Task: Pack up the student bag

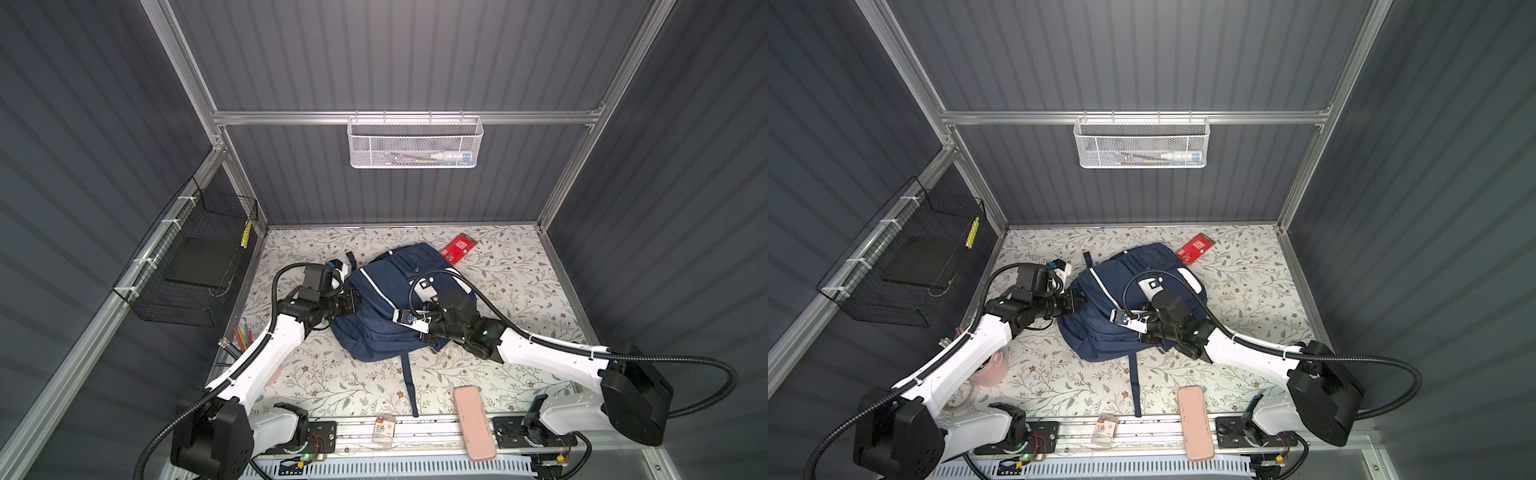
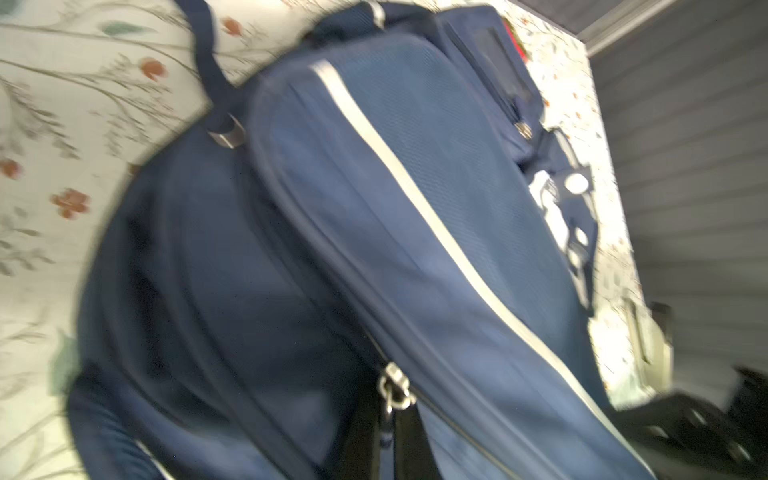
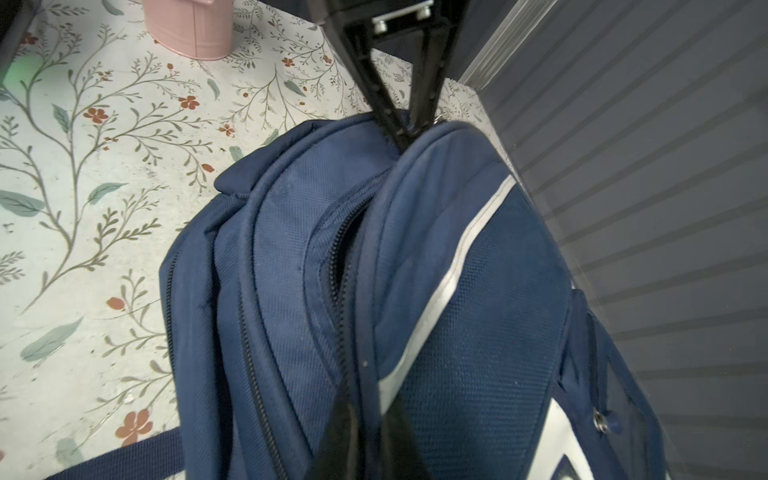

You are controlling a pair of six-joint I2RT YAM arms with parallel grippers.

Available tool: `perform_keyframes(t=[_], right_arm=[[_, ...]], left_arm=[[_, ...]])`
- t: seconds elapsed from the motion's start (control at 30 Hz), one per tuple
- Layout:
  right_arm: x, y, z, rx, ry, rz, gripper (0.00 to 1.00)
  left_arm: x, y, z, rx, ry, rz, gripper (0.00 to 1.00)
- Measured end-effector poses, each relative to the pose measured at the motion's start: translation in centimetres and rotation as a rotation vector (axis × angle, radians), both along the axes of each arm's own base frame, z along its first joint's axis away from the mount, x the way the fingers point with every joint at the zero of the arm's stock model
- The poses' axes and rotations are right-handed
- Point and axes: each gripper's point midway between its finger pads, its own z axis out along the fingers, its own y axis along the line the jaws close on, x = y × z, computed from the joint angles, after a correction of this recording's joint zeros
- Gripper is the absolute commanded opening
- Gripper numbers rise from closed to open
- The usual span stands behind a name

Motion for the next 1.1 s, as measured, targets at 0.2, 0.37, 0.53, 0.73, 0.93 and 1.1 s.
perform_keyframes(t=[0.2, 0.37, 0.53, 0.73, 0.93, 1.1], right_arm=[[-0.1, -0.1, -0.4, 0.048, 0.048, -0.052, 0.14], [0.5, 0.5, -0.9, 0.047, 0.067, -0.080, 0.20], [3.2, 0.4, -1.9, 0.000, 0.099, -0.171, 0.39], [3.4, 0.3, -0.5, 0.008, 0.095, -0.189, 0.53], [0.4, 3.5, 2.2, 0.036, 0.044, -0.055, 0.56], [1.3, 4.1, 1.2, -0.024, 0.035, -0.050, 0.42]], left_arm=[[-0.7, 0.8, 1.7, -0.008, -0.054, 0.012, 0.00], [-3.1, 2.2, 2.4, -0.015, -0.073, 0.039, 0.00], [-4.6, 2.4, 1.8, -0.052, -0.039, 0.065, 0.00], [-6.5, -1.9, 1.3, -0.082, -0.010, -0.033, 0.00], [-7.5, -5.6, 0.9, -0.117, 0.004, -0.117, 0.00], [-7.5, -7.4, 0.8, -0.135, -0.003, -0.134, 0.00]])
